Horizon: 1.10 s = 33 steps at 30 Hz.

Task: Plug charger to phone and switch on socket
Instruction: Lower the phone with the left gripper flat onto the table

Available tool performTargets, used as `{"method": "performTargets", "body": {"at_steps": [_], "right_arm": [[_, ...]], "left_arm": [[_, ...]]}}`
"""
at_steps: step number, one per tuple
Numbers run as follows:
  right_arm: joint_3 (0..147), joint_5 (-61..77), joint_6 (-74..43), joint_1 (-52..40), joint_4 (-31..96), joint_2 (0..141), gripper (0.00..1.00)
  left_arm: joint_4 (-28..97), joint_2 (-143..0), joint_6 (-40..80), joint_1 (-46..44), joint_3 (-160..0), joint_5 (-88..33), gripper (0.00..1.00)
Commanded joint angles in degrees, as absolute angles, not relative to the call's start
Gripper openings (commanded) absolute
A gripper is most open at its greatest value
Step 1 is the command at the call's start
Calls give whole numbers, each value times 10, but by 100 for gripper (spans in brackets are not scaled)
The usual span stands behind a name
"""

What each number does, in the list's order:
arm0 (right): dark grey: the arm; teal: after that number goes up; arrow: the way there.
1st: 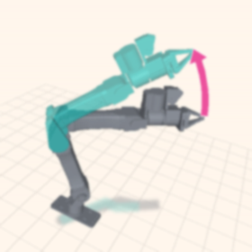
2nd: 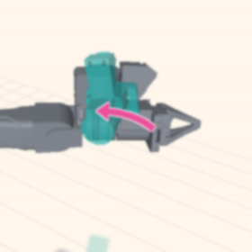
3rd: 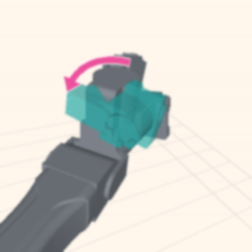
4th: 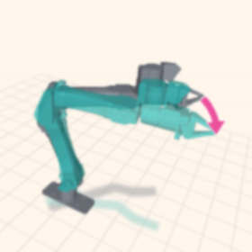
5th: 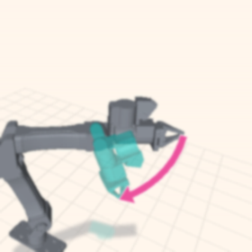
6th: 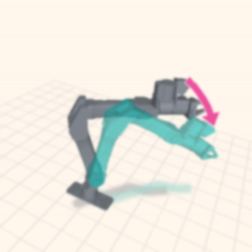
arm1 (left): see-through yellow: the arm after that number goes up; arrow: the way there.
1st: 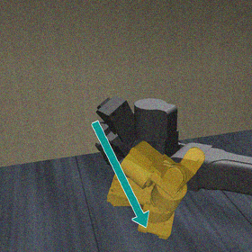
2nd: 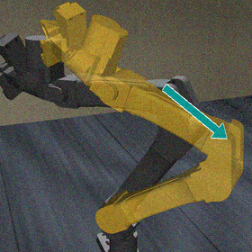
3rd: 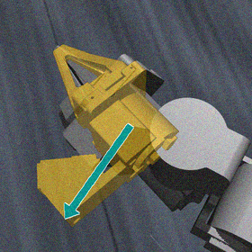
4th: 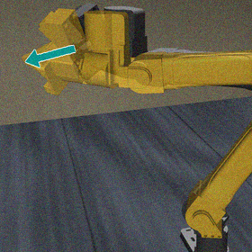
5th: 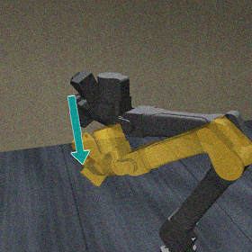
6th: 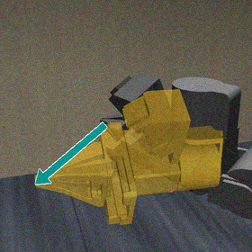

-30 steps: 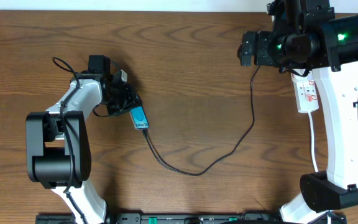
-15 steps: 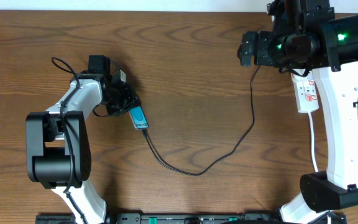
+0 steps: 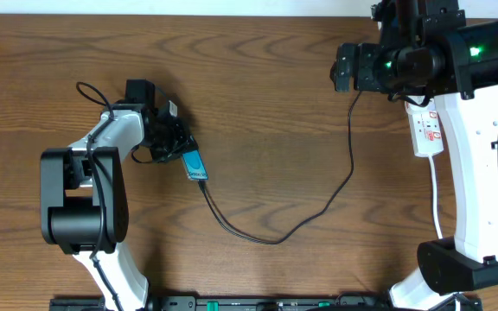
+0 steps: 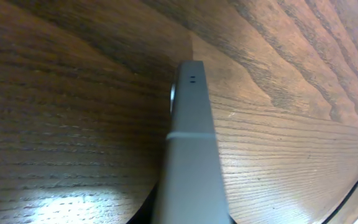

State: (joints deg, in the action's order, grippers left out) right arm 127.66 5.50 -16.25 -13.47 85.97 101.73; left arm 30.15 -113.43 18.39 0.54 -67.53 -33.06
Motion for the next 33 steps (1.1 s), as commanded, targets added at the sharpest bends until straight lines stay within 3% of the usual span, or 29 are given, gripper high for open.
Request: {"method": "performTargets", "body": {"at_steps": [1, 12, 17, 26, 30, 33], "right_arm": [[1276, 49, -158, -140, 862, 1020, 99], [1276, 48, -158, -140, 862, 1020, 99], [1276, 49, -158, -140, 861, 1020, 99], [1276, 49, -158, -140, 861, 1020, 99], [1276, 49, -158, -140, 861, 1020, 99], [1276, 49, -158, -140, 861, 1020, 99]], "left_arm": [[301, -1153, 183, 5, -679, -323, 7], [304, -1153, 183, 5, -679, -323, 8], [310, -1153, 183, 5, -679, -323, 21], [316, -1153, 183, 5, -679, -323, 23], [321, -1153, 183, 5, -679, -323, 34], [325, -1153, 183, 5, -679, -323, 37]]}}
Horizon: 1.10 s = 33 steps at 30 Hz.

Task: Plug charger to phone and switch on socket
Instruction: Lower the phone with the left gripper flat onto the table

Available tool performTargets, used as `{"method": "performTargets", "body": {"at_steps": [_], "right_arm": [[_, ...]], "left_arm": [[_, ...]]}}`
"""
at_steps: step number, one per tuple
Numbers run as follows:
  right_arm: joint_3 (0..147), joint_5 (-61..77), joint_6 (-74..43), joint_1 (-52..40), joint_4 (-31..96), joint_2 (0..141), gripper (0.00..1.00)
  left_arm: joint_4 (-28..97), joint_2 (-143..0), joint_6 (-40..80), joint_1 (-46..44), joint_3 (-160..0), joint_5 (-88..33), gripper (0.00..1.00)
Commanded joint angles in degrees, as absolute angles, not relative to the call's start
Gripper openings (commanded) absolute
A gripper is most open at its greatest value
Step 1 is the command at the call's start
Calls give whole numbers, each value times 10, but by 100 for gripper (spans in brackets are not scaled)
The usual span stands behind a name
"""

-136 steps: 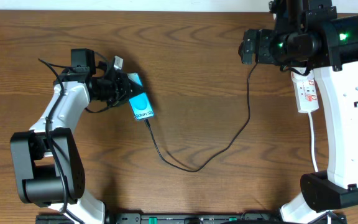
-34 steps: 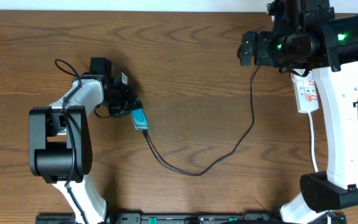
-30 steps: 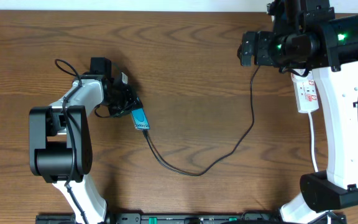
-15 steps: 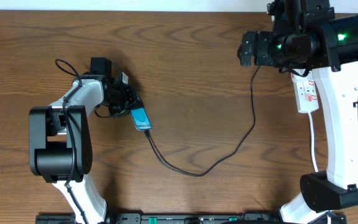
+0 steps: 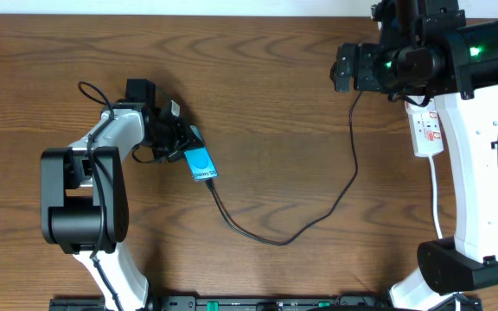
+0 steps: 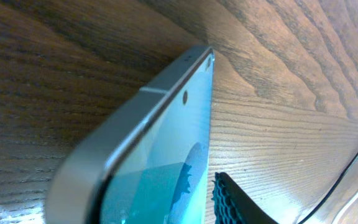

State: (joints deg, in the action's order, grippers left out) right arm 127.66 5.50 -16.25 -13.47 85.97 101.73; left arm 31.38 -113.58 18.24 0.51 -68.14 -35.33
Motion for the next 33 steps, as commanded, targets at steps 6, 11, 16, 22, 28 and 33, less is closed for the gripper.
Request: {"method": "performTargets", "body": {"at_steps": [6, 11, 16, 22, 28, 33], "right_arm": [[1276, 49, -158, -140, 861, 1020, 99], [1276, 49, -158, -140, 861, 1020, 99], [1276, 49, -158, -140, 861, 1020, 99], [1276, 49, -158, -140, 861, 1020, 99], [1276, 49, -158, -140, 861, 1020, 99], [1276, 49, -158, -140, 862, 1020, 99]], "left_arm": [[332, -1153, 183, 5, -679, -323, 41], [341, -1153, 183, 5, -679, -323, 44], [350, -1153, 183, 6, -679, -322, 44], [373, -1153, 183, 6, -679, -288, 44], [377, -1153, 183, 6, -679, -286, 44], [384, -1153, 185, 6, -679, -278, 49]]}}
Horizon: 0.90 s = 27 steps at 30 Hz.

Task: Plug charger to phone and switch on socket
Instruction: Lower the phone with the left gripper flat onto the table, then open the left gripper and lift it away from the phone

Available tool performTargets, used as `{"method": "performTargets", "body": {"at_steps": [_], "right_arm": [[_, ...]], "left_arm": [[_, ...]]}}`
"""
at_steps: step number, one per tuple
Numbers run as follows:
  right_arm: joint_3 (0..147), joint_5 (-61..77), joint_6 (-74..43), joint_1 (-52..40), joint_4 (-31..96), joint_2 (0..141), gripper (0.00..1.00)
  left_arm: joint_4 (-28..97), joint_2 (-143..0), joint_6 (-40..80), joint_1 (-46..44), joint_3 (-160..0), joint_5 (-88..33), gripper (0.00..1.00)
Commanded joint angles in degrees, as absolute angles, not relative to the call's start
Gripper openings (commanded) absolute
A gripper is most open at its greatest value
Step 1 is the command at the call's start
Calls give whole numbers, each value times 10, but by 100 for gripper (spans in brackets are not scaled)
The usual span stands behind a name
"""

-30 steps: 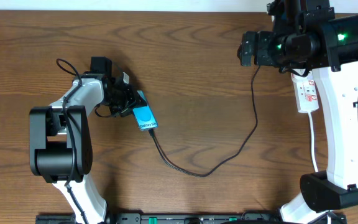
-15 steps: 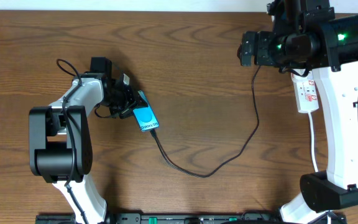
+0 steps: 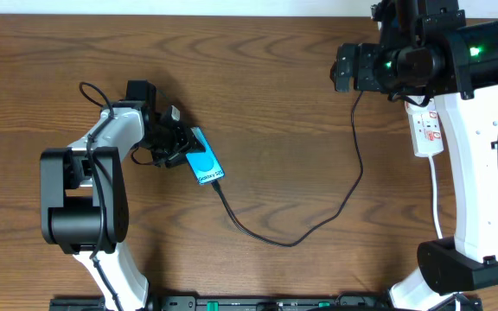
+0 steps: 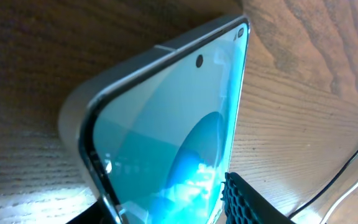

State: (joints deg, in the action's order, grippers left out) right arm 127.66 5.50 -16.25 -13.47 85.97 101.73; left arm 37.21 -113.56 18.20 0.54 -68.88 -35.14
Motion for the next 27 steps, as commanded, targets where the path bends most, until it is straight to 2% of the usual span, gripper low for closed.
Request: {"method": "performTargets", "body": {"at_steps": [1, 27], "right_arm": [[1276, 49, -158, -140, 862, 1020, 99], [1276, 51, -158, -140, 862, 1020, 99]], "left_arm": [[388, -1153, 190, 6, -679, -269, 49], [423, -1153, 211, 6, -679, -224, 50]]}}
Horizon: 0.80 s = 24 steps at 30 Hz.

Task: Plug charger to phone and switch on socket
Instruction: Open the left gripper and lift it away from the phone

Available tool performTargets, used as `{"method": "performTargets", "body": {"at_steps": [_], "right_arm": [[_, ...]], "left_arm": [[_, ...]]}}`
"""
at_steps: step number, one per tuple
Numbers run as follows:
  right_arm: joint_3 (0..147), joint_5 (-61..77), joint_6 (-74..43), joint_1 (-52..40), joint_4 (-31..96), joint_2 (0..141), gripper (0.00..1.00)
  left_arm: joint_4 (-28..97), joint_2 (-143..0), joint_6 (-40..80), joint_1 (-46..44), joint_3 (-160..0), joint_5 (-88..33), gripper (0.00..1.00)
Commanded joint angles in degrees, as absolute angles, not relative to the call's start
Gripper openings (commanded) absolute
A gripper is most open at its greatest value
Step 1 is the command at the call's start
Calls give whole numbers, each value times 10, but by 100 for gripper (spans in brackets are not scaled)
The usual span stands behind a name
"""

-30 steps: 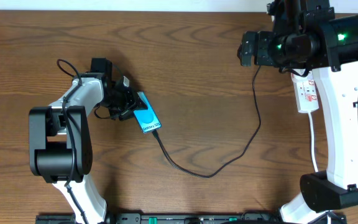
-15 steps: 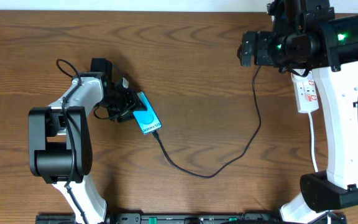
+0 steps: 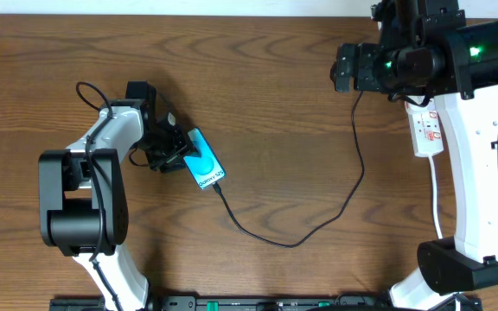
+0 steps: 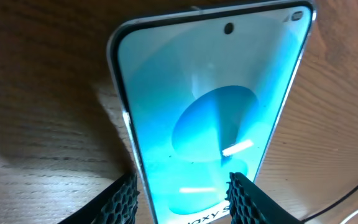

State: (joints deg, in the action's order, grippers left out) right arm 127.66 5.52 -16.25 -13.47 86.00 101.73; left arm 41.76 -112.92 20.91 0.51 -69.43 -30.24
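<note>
The phone [image 3: 202,164] lies flat on the table, lit blue screen up, left of centre. The black charger cable [image 3: 301,238] runs from its lower end in a loop up to the right arm. In the left wrist view the phone [image 4: 210,112] fills the frame. My left gripper [image 4: 182,180] is open, one finger on each side of the phone's lower part. It shows in the overhead view as the left gripper [image 3: 173,149]. My right gripper [image 3: 346,69] hangs at the far right beside the white socket strip [image 3: 428,130]; its jaws cannot be made out.
The right arm covers the upper part of the socket strip, so the charger plug is hidden. The strip's white lead [image 3: 437,203] runs toward the front edge. Both arm bases stand at the front of the wooden table [image 3: 266,112].
The phone has tipped from leaning over to lying flat with its screen facing up. Its lower end and the cable's near end sit slightly further left. The right arm has not moved.
The phone stood on its long edge at my left gripper, cable attached. Then it leaned with the screen partly showing, then leaned further. Now it lies flat, screen up, between the open fingers. The right arm stayed over the socket strip throughout.
</note>
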Motion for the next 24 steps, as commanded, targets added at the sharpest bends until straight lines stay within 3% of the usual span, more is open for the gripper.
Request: {"method": "performTargets", "body": {"at_steps": [1, 9, 14, 24], "right_arm": [[1276, 51, -158, -140, 862, 1020, 99], [1276, 50, -157, -140, 862, 1020, 99], [1276, 46, -156, -140, 861, 1020, 99], [1276, 0, -156, -134, 861, 1020, 99]], "left_arm": [[424, -1153, 211, 6, -679, -224, 50], [427, -1129, 203, 6, -684, -230, 50], [437, -1039, 202, 6, -708, -231, 57], [436, -744, 202, 6, -724, -250, 89]]}}
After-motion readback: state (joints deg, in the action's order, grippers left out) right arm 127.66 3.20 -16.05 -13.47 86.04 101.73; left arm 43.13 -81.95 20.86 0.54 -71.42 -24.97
